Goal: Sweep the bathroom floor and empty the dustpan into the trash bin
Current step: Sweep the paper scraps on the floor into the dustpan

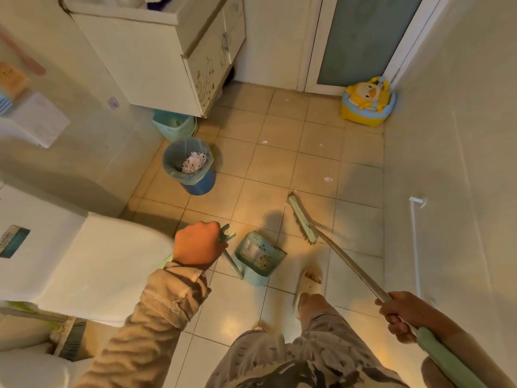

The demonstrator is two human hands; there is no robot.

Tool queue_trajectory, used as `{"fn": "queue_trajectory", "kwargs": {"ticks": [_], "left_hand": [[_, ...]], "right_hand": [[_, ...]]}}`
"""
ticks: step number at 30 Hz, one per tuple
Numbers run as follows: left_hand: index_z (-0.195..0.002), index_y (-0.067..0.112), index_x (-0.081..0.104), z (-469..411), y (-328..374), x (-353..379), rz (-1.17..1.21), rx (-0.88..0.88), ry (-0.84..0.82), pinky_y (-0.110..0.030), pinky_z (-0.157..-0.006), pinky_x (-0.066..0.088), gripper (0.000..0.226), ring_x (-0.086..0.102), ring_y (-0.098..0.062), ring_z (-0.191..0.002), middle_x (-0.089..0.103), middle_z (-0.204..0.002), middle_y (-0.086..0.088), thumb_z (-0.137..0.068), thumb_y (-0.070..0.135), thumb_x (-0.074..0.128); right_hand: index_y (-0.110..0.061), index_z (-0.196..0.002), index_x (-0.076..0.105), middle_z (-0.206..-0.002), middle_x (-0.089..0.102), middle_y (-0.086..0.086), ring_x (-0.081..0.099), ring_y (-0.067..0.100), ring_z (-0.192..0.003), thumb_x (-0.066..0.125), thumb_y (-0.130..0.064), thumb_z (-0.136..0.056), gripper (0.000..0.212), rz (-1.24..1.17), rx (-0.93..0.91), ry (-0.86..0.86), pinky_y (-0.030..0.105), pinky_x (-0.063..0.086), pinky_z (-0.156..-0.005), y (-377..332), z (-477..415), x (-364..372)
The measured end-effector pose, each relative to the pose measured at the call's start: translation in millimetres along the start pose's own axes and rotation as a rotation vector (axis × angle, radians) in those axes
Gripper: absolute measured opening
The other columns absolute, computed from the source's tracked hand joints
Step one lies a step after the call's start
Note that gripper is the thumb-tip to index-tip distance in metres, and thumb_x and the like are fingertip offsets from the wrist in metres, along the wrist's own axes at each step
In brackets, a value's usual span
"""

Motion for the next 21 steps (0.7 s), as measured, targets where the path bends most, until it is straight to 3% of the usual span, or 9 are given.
{"fn": "queue_trajectory", "kwargs": {"ticks": [7,17,21], "left_hand": [[-0.109,0.018,0.062,-81,34,-24,0.023,-0.022,0.008,-0.032,-0.078,0.052,0.036,0.066,-0.026,-0.095,0.07,-0.103,-0.007,-0.089,0.047,0.053],[-0.112,0.017,0.062,-206,103,-74,0.038,-0.07,-0.039,-0.032,-0.08,0.053,0.036,0.066,-0.023,-0.096,0.069,-0.106,-0.006,-0.088,0.044,0.055],[-0.113,0.015,0.063,-244,123,-91,0.041,-0.075,-0.061,-0.033,-0.081,0.052,0.037,0.065,-0.025,-0.099,0.068,-0.109,-0.008,-0.088,0.042,0.058]], "right_hand": [[-0.006,-0.066,0.039,-0.029,0.036,0.001,0.033,0.009,-0.017,0.035,0.005,-0.092,0.028,0.0,0.02,0.033,0.009,0.029,-0.029,-61,-33,-77],[-0.009,-0.055,0.037,-0.047,0.036,0.007,0.036,0.008,-0.022,0.042,0.0,-0.089,0.035,0.276,0.052,0.132,0.012,0.028,-0.033,-189,-80,-182],[-0.009,-0.05,0.037,-0.032,0.036,0.003,0.035,0.009,-0.022,0.042,0.004,-0.087,0.04,0.443,0.047,0.162,0.013,0.027,-0.032,-241,-97,-196]]}}
Point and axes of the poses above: each hand's wrist, its own z-axis away from the middle knuckle, its own x-axis out of the palm, y = z × x, the point moved 8 cm from there along -z, towards the middle knuckle
